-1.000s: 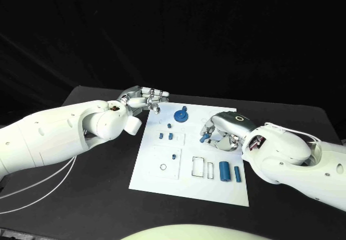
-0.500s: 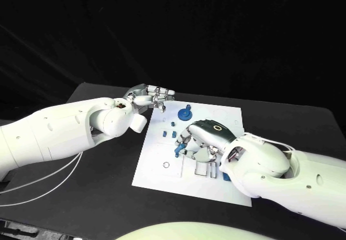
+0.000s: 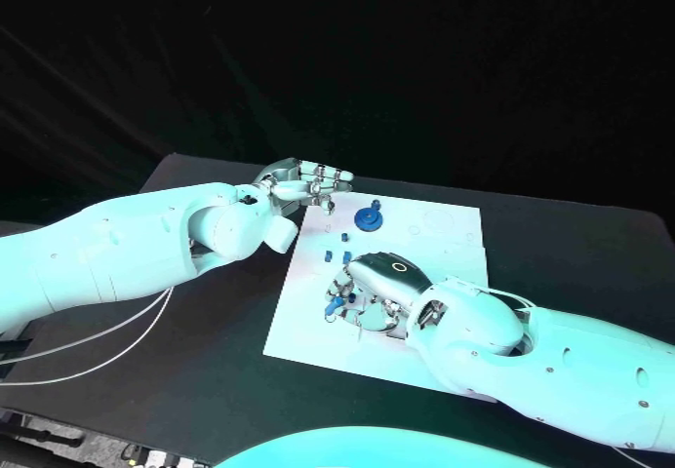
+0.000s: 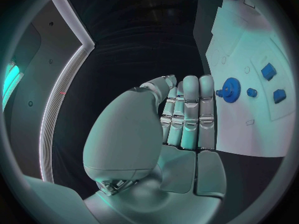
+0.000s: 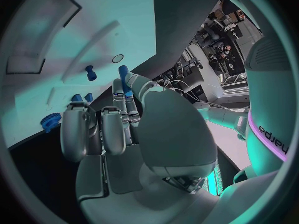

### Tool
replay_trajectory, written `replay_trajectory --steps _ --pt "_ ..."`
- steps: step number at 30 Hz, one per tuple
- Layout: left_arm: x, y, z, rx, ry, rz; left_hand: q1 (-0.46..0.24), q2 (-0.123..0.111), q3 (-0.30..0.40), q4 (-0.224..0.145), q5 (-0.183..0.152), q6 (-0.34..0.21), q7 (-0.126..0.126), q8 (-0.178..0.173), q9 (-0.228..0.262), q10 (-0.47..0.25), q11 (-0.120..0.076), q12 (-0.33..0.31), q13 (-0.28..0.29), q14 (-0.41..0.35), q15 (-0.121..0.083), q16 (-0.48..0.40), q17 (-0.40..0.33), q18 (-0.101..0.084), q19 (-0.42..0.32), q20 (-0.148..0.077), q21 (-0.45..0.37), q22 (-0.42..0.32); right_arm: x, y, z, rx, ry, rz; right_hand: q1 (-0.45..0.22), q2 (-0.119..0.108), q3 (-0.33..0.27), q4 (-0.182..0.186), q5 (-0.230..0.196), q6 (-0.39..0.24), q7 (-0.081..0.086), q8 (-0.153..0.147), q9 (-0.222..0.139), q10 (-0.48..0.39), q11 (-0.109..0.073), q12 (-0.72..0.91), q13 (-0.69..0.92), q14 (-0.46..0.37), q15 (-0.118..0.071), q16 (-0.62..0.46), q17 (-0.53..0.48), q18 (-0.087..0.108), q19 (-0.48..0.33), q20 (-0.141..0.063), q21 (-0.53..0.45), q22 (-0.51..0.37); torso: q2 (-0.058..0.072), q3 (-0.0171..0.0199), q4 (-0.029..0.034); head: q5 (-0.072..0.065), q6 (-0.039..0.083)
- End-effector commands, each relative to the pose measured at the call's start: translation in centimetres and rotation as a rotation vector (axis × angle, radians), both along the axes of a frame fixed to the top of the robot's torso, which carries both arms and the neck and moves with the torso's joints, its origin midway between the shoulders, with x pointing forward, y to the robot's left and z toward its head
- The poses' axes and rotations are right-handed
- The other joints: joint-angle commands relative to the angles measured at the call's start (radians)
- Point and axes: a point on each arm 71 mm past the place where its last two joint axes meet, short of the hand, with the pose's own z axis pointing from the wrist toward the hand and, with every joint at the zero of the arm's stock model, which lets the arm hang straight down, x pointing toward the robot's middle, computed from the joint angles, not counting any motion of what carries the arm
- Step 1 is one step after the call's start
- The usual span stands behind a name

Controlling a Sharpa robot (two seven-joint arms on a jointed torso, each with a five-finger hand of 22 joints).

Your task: Assemble the parts on the task board

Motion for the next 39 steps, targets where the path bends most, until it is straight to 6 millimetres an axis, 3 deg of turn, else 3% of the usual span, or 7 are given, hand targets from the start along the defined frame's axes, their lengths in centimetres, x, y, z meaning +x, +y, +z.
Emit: replay_trajectory --steps 1,30,39 --pt "0.0 -0.3 0.1 -0.007 -0.005 -0.017 0.001 0.012 0.000 -0.006 -0.002 -0.004 0.004 0.000 -0.002 -0.007 0.001 0.006 0.001 -0.001 0.006 0.004 -0.001 0.010 0.004 0.002 -0.003 0.000 0.0 0.3 -0.5 -0.028 -0.006 0.022 0.004 0.004 0.005 -0.001 0.005 0.000 0.006 0.004 0.001 0.001 0.002 -0.004 -0.001 0.047 -0.006 0.004 -0.001 -0.010 0.006 -0.004 -0.002 0.187 0.000 0.0004 0.0010 0.002 -0.003" --pt "0.0 -0.2 0.1 -0.005 -0.002 -0.017 0.001 0.013 0.000 -0.006 -0.002 -0.003 0.005 0.000 -0.002 -0.007 0.001 0.007 0.001 -0.001 0.006 0.004 -0.001 0.010 0.005 0.002 -0.003 0.000 0.3 0.4 -1.5 -0.128 0.001 0.018 -0.003 0.004 0.005 0.000 0.006 0.000 0.007 0.003 0.002 0.001 0.003 -0.006 -0.001 0.046 -0.005 0.002 -0.005 -0.010 0.005 -0.004 -0.004 0.187 -0.001 -0.0002 -0.0001 0.004 -0.008" --pt "-0.1 -0.3 0.1 -0.005 -0.001 -0.019 0.001 0.013 0.000 -0.006 -0.002 -0.003 0.005 0.000 -0.002 -0.007 0.001 0.007 0.001 -0.001 0.006 0.004 -0.001 0.010 0.005 0.002 -0.003 0.000 0.2 1.1 -1.7 -0.132 -0.005 0.020 -0.041 -0.017 0.005 0.007 0.007 -0.055 0.028 -0.030 -0.012 -0.038 0.022 -0.031 -0.009 0.044 0.010 -0.001 -0.012 -0.007 -0.003 0.005 -0.022 0.184 -0.001 -0.0004 0.0009 0.003 -0.009"
